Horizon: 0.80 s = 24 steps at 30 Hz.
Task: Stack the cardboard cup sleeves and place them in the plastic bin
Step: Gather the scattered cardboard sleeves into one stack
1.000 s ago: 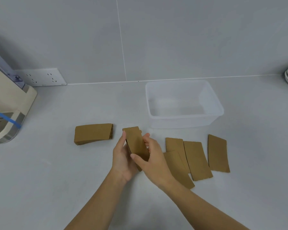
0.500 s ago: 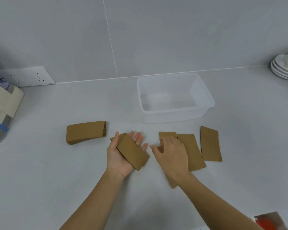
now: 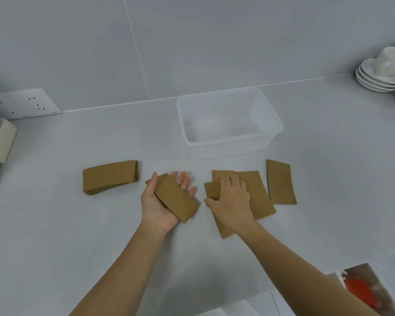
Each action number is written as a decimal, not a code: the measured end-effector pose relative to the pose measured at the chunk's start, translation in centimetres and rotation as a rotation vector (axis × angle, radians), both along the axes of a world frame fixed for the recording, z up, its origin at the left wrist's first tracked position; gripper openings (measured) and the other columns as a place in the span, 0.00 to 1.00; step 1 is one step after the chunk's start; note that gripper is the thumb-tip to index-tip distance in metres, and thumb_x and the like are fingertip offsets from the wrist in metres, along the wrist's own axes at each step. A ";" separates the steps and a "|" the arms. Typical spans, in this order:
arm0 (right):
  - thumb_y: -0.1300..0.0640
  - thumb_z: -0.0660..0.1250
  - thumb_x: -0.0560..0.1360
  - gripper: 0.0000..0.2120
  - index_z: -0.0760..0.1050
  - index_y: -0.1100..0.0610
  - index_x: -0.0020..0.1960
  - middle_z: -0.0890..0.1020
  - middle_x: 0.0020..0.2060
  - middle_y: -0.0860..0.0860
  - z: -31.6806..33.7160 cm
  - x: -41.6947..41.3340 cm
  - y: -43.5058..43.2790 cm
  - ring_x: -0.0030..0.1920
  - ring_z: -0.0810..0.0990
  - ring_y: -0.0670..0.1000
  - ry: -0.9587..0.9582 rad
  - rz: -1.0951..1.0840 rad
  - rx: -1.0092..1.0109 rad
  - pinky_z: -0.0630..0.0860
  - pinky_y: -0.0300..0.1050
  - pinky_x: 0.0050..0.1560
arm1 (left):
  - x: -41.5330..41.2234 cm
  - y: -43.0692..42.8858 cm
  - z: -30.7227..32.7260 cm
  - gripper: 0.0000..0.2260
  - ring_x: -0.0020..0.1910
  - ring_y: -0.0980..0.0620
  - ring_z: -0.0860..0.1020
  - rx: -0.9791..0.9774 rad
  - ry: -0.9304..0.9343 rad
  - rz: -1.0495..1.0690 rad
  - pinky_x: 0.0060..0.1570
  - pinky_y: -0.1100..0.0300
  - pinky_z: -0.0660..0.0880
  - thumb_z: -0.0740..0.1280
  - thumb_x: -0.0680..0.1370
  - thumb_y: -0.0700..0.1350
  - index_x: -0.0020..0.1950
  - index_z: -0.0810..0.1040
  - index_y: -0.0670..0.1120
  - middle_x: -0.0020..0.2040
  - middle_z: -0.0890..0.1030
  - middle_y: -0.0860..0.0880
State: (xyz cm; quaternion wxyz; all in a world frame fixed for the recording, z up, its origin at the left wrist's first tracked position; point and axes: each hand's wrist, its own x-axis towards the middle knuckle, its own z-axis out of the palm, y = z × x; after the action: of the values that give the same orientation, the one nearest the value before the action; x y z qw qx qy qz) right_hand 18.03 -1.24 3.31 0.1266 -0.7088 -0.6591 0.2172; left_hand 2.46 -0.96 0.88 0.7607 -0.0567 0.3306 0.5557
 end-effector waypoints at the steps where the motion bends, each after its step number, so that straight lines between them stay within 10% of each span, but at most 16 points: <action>1: 0.50 0.67 0.70 0.25 0.65 0.57 0.63 0.70 0.61 0.54 0.4 -0.2 0.3 0.61 0.66 0.55 0.037 0.004 0.008 0.65 0.48 0.58 | -0.1 0.0 0.1 0.27 0.55 0.44 0.81 -0.002 0.004 -0.008 0.51 0.46 0.78 0.67 0.71 0.58 0.62 0.76 0.42 0.56 0.83 0.42; 19: 0.49 0.67 0.70 0.22 0.68 0.55 0.60 0.70 0.58 0.51 2.0 -6.0 0.7 0.60 0.67 0.52 0.263 0.171 0.013 0.64 0.48 0.64 | 1.4 -1.1 0.0 0.28 0.66 0.42 0.73 0.109 -0.101 -0.282 0.70 0.41 0.60 0.70 0.67 0.62 0.62 0.78 0.49 0.64 0.78 0.45; 24: 0.44 0.65 0.70 0.23 0.69 0.53 0.62 0.71 0.59 0.49 1.4 -5.2 0.6 0.60 0.68 0.50 0.261 0.180 0.050 0.61 0.44 0.60 | 1.2 -1.1 0.0 0.28 0.63 0.42 0.76 0.106 -0.064 -0.279 0.63 0.45 0.71 0.73 0.65 0.59 0.60 0.79 0.47 0.59 0.80 0.44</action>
State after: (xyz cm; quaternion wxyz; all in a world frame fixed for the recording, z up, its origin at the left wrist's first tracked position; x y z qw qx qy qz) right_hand 12.83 -0.65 4.69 0.2090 -0.6092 -0.7031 0.3014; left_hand 3.65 -2.08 0.92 0.8427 0.0123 0.2812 0.4590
